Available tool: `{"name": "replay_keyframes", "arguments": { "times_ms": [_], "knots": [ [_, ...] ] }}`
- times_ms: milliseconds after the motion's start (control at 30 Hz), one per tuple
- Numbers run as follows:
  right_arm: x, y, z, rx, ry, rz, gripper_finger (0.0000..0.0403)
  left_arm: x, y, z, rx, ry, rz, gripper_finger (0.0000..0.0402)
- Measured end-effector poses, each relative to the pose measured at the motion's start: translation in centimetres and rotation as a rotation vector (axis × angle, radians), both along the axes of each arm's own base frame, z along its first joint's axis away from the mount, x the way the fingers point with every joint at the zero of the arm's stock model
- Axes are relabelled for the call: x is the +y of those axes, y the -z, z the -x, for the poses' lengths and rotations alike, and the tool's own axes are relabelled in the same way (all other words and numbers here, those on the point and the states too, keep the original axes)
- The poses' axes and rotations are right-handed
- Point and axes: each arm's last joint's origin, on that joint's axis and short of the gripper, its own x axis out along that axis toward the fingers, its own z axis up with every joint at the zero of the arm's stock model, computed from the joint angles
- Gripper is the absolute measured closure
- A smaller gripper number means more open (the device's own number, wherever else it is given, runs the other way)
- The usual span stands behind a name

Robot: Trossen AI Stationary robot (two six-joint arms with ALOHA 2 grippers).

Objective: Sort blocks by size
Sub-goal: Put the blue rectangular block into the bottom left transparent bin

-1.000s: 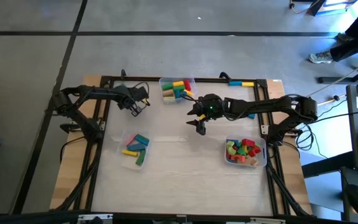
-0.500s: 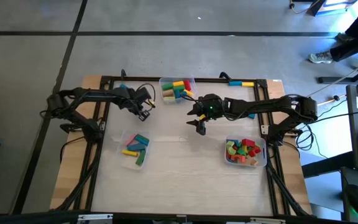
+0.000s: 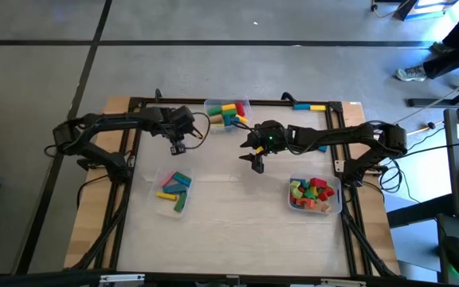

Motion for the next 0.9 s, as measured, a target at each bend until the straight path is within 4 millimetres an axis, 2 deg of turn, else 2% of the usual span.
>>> {"name": "replay_keyframes", "arguments": {
  "times_ms": [367, 500, 700, 900],
  "knots": [
    [0.02, 0.14, 0.11, 0.019, 0.000, -0.004, 0.0178, 0.46, 0.60, 0.03, 0.234, 0.506, -0.057, 0.0266],
    [0.04, 0.24, 0.18, 0.031, 0.000, -0.007, 0.0178, 0.46, 0.63, -0.06, 0.271, 0.611, -0.073, 0.0233],
    [0.04, 0.30, 0.23, 0.039, 0.000, -0.008, 0.0178, 0.56, 0.90, 0.10, 0.318, 0.683, -0.062, 0.0206],
    [0.05, 0.41, 0.31, 0.053, 0.000, -0.011, 0.0178, 0.75, 1.00, 0.46, 0.366, 0.756, -0.050, 0.0205]
  ]
}}
